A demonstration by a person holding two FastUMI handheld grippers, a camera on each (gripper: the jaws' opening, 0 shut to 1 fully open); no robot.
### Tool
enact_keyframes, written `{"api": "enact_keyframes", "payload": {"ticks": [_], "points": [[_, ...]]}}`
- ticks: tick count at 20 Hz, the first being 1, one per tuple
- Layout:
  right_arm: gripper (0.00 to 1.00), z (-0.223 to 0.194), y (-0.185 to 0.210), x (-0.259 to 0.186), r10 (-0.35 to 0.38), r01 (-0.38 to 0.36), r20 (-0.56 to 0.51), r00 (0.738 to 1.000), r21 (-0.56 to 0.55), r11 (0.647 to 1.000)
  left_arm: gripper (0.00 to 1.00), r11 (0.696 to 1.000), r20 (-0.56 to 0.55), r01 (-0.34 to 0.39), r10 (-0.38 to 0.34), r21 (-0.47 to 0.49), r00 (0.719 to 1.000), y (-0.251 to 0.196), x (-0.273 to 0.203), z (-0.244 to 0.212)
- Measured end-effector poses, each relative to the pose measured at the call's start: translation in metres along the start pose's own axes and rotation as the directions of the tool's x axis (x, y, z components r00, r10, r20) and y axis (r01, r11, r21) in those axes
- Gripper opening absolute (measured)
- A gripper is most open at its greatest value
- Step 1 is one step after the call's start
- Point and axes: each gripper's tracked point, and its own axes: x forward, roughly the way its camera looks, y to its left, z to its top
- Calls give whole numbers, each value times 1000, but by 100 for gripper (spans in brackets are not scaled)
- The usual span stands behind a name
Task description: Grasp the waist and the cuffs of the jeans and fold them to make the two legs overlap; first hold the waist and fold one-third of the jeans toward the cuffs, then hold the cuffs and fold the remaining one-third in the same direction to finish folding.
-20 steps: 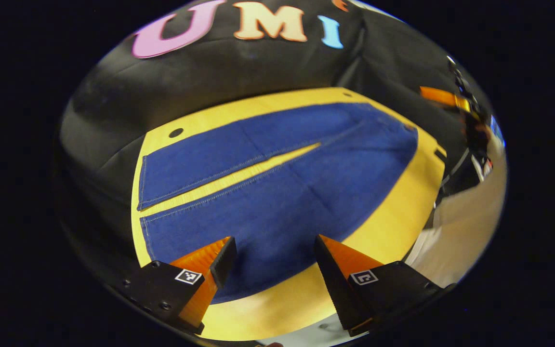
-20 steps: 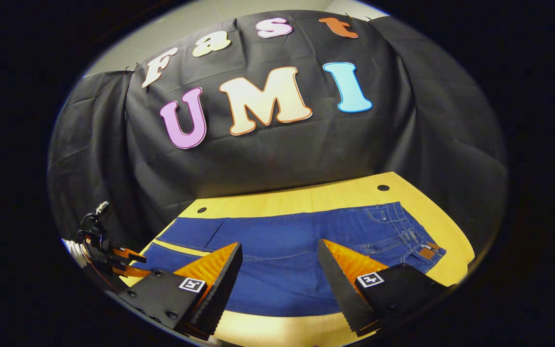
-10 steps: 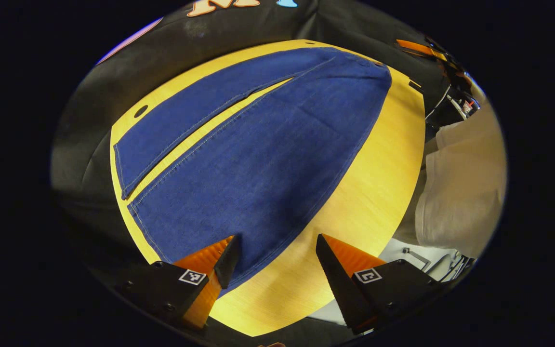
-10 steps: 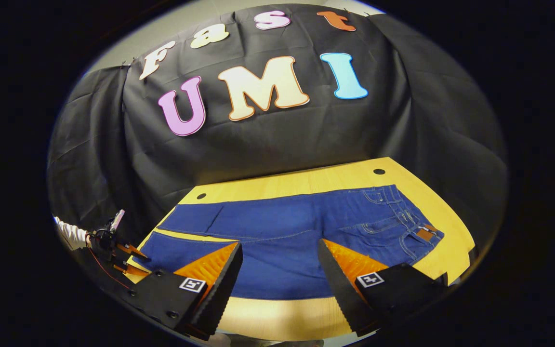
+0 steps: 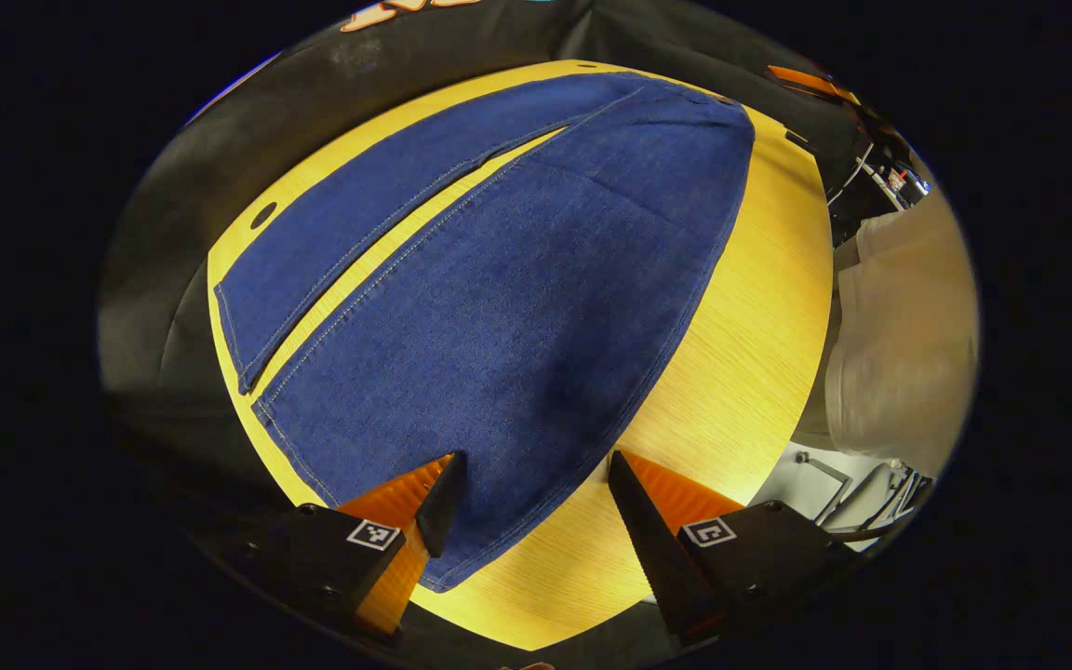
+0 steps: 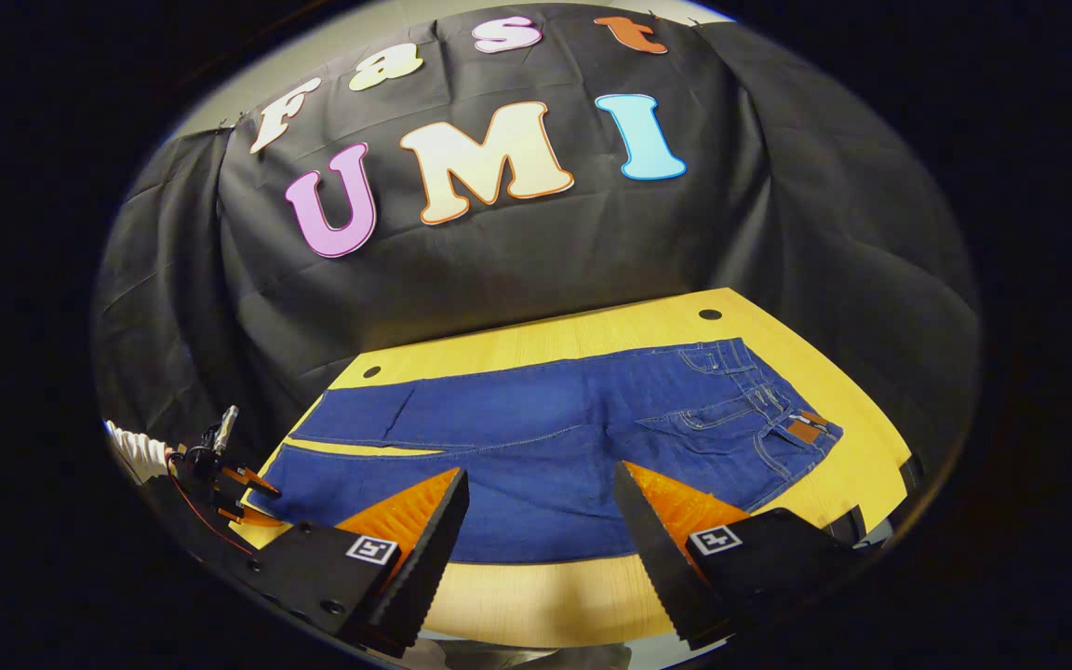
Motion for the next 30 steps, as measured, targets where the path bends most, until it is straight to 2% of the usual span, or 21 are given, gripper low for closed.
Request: {"api": "enact_keyframes", "payload": {"ticks": [5, 7, 8, 9, 12, 15, 16, 18, 19, 21, 23, 27, 30], "points": [[98, -7, 3, 6, 12, -12, -22, 1000, -2, 1000, 95, 999, -45, 35, -35, 15, 998, 0, 0, -4], [98, -7, 5, 7, 23, -23, -23, 999, 6, 1000, 91, 999, -58, 38, -36, 34, 998, 1, -1, -4], [98, -7, 6, 7, 30, -29, -23, 999, 9, 1000, 94, 998, -64, 39, -37, 43, 997, 2, -3, -5], [98, -7, 7, 8, 33, -32, -24, 999, 8, 999, 82, 999, -74, 38, -35, 40, 997, 5, -1, -7], [98, -5, 4, 9, 34, -34, -32, 999, -1, 999, 71, 999, -110, 31, -30, 12, 993, 12, -1, -8], [97, -1, 3, 9, 38, -38, -24, 999, 3, 999, 39, 1000, -132, 27, -25, 15, 991, 22, -2, -7], [97, 0, 2, 9, 42, -41, -25, 999, 5, 999, 34, 999, -139, 20, -16, 25, 990, 24, -1, -5], [98, 0, 3, 11, 53, -53, -29, 998, 9, 999, 4, 999, -152, 20, -13, 40, 988, 26, 2, -1], [97, -2, 5, 14, 63, -63, -34, 997, 6, 998, 0, 998, -155, 27, -18, 54, 988, 23, 0, -2], [97, -6, 7, 19, 85, -86, -56, 995, -18, 996, 0, 997, -155, 37, -25, 74, 988, 23, 2, -4], [97, -10, 10, 26, 112, -116, -81, 990, -46, 992, 0, 998, -150, 38, -30, 51, 988, 25, 3, -1], [98, -33, -4, 41, 154, -179, -177, 972, -133, 975, 0, 996, -185, 32, -46, -78, 982, 26, 3, -2], [98, -52, -33, 53, 161, -225, -289, 944, -203, 953, 0, 994, -192, 21, -42, -110, 980, 26, 2, 0]]}}
